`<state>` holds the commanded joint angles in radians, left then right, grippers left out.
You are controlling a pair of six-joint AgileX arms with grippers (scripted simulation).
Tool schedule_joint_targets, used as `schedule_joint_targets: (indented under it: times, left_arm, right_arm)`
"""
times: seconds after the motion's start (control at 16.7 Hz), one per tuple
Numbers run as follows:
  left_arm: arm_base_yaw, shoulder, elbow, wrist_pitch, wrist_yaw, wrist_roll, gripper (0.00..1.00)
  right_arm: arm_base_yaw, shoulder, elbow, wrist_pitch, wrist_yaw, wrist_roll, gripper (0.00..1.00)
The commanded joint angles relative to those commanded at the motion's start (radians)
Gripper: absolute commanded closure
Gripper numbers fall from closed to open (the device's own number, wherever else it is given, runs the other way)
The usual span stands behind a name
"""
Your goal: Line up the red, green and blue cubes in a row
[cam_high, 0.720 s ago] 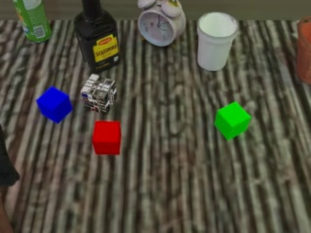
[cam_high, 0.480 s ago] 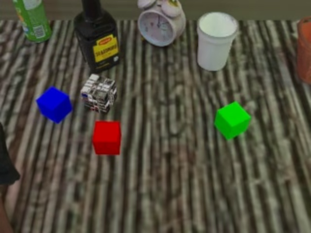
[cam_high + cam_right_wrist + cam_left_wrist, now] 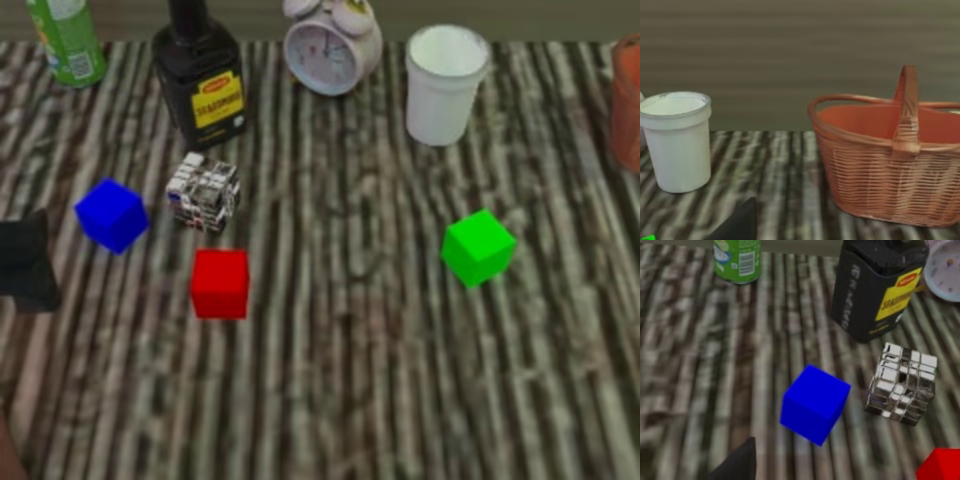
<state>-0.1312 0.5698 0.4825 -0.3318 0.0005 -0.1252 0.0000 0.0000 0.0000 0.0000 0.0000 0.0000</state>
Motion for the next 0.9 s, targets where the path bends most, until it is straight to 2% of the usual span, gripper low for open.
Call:
schedule_joint_targets:
  times: [0.48,0.9]
  left_arm:
    - [-0.172,0.842,0.608,-0.453,-0.002,-0.157,0.00]
    - [-0.286,1.356,1.020,-0.733,0.001,-0.261,0.00]
  right_arm:
    - [0.000,0.000,0.000,0.000,0.000,0.000,0.00]
    - [0.000,0.000,0.000,0.000,0.000,0.000,0.00]
